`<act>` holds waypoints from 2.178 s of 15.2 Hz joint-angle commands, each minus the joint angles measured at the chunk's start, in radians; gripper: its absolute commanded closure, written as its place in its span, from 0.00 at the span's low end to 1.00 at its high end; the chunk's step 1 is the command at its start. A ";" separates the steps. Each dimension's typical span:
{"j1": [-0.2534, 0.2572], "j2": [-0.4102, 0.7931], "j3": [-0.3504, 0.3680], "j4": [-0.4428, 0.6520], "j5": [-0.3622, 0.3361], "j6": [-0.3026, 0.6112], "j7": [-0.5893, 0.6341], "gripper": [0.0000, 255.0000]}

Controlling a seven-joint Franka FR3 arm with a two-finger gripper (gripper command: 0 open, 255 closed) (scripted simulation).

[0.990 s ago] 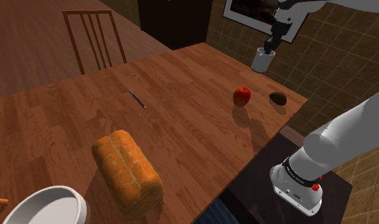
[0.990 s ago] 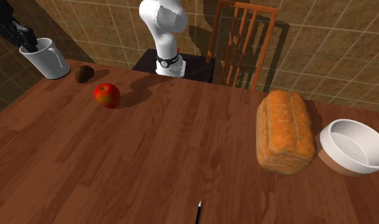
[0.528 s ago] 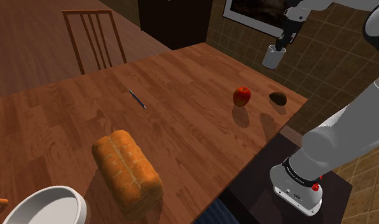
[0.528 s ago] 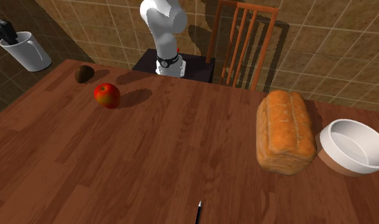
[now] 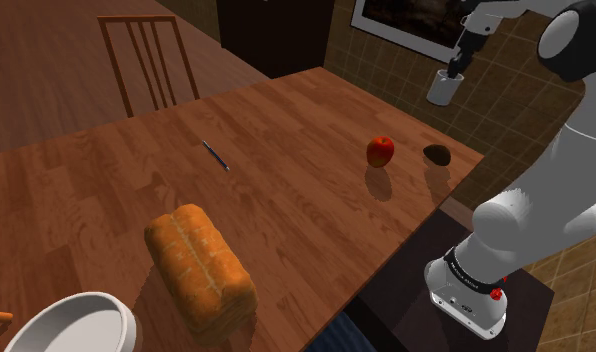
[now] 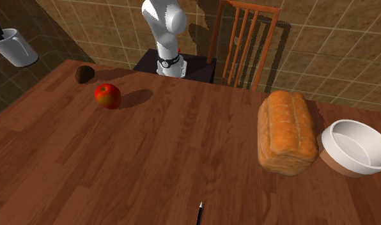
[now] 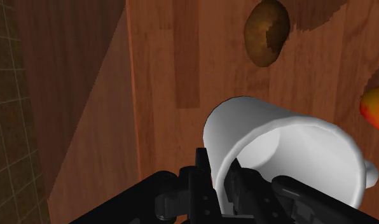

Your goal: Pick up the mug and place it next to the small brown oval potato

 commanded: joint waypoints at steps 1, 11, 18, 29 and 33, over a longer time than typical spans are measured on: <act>-0.002 0.007 0.000 -0.013 0.003 0.020 -0.005 1.00; 0.000 0.023 0.003 -0.127 0.011 0.149 -0.014 1.00; -0.001 0.047 0.006 -0.191 0.023 0.235 -0.023 1.00; -0.006 0.104 0.015 -0.267 0.050 0.363 -0.043 1.00; -0.006 0.104 0.015 -0.267 0.050 0.363 -0.043 1.00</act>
